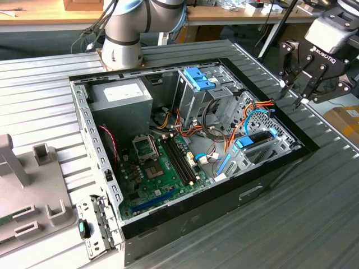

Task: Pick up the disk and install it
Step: 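Insert the first disk wire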

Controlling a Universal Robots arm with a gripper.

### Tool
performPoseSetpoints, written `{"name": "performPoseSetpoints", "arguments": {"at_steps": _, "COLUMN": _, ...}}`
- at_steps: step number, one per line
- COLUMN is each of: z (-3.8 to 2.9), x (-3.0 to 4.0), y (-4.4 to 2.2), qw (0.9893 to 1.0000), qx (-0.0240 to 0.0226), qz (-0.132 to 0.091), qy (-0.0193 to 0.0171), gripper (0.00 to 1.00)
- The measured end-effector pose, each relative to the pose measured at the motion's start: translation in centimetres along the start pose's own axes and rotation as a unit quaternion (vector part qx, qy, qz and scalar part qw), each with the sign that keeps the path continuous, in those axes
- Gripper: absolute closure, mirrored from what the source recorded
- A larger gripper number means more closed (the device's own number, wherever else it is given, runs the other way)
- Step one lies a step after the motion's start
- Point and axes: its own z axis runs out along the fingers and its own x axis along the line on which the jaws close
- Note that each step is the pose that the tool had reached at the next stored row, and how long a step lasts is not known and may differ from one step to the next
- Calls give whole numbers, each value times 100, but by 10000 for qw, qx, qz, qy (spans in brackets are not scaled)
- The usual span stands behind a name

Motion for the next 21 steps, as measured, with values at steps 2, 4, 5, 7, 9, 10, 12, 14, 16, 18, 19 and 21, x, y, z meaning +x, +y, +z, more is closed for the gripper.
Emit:
{"name": "performPoseSetpoints", "arguments": {"at_steps": 2, "z": 16, "x": 13, "y": -64, "qw": 9999, "qx": -1, "qz": -105, "qy": -11, "gripper": 62}}
{"name": "performPoseSetpoints", "arguments": {"at_steps": 4, "z": 45, "x": 17, "y": -78, "qw": 9985, "qx": -10, "qz": -539, "qy": -46, "gripper": 62}}
{"name": "performPoseSetpoints", "arguments": {"at_steps": 5, "z": 55, "x": 18, "y": -83, "qw": 9976, "qx": -13, "qz": -697, "qy": -59, "gripper": 62}}
{"name": "performPoseSetpoints", "arguments": {"at_steps": 7, "z": 78, "x": 32, "y": -151, "qw": 9966, "qx": -15, "qz": -824, "qy": -69, "gripper": 62}}
{"name": "performPoseSetpoints", "arguments": {"at_steps": 9, "z": 98, "x": 44, "y": -210, "qw": 9961, "qx": -16, "qz": -878, "qy": -76, "gripper": 62}}
{"name": "performPoseSetpoints", "arguments": {"at_steps": 10, "z": 104, "x": 46, "y": -221, "qw": 9956, "qx": -17, "qz": -934, "qy": -80, "gripper": 62}}
{"name": "performPoseSetpoints", "arguments": {"at_steps": 12, "z": 124, "x": 50, "y": -234, "qw": 9930, "qx": -22, "qz": -1180, "qy": -100, "gripper": 62}}
{"name": "performPoseSetpoints", "arguments": {"at_steps": 14, "z": 138, "x": 50, "y": -233, "qw": 9907, "qx": -25, "qz": -1356, "qy": -114, "gripper": 62}}
{"name": "performPoseSetpoints", "arguments": {"at_steps": 16, "z": 153, "x": 51, "y": -232, "qw": 9868, "qx": -30, "qz": -1616, "qy": -134, "gripper": 62}}
{"name": "performPoseSetpoints", "arguments": {"at_steps": 18, "z": 166, "x": 51, "y": -231, "qw": 9798, "qx": -37, "qz": -1993, "qy": -167, "gripper": 62}}
{"name": "performPoseSetpoints", "arguments": {"at_steps": 19, "z": 169, "x": 51, "y": -231, "qw": 9780, "qx": -38, "qz": -2080, "qy": -175, "gripper": 62}}
{"name": "performPoseSetpoints", "arguments": {"at_steps": 21, "z": 180, "x": 51, "y": -230, "qw": 9706, "qx": -44, "qz": -2398, "qy": -201, "gripper": 62}}
